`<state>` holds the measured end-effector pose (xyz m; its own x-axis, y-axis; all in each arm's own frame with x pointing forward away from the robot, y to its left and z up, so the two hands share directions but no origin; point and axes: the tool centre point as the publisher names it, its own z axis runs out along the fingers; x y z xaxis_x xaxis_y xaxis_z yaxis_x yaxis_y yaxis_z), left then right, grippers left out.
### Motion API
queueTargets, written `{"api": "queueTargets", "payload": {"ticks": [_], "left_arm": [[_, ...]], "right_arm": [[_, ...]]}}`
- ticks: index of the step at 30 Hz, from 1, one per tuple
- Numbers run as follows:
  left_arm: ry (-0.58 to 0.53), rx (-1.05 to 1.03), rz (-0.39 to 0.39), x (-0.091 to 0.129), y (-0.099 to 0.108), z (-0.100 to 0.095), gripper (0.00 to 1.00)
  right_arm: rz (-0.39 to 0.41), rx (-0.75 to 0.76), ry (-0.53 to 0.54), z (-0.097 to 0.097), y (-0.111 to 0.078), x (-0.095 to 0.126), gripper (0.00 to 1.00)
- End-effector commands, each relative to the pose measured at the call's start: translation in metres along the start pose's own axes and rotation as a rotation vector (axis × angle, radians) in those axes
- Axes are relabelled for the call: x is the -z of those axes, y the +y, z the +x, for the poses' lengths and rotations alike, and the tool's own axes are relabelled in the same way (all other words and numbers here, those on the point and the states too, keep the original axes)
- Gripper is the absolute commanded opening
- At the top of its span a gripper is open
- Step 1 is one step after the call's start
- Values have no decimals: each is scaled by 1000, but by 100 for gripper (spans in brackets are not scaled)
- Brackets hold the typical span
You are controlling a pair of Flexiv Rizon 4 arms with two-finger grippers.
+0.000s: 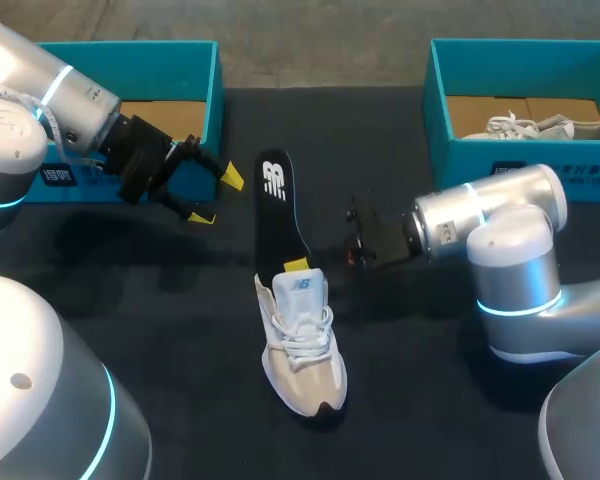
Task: Take the shoe out of the shoebox, open the shoe tongue, remove and reinsert the insole, then place the shoe into the shoebox
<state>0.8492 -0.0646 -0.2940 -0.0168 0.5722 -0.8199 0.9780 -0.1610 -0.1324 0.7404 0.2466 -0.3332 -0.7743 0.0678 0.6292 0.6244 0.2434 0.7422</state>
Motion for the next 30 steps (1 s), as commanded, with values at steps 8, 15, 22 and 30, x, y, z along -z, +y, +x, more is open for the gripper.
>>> {"api": "queueTargets", "payload": {"ticks": [8, 15, 22, 30], "left_arm": [[2, 0, 0, 0, 0, 0, 100], [2, 0, 0, 0, 0, 0, 100], [2, 0, 0, 0, 0, 0, 100], [2, 0, 0, 0, 0, 0, 100]], "right_arm": [[21, 18, -22, 4, 12, 1, 42], [35, 39, -31, 7, 24, 1, 42], [47, 52, -40, 7, 34, 2, 40], [60, 55, -47, 3, 41, 2, 0]]}}
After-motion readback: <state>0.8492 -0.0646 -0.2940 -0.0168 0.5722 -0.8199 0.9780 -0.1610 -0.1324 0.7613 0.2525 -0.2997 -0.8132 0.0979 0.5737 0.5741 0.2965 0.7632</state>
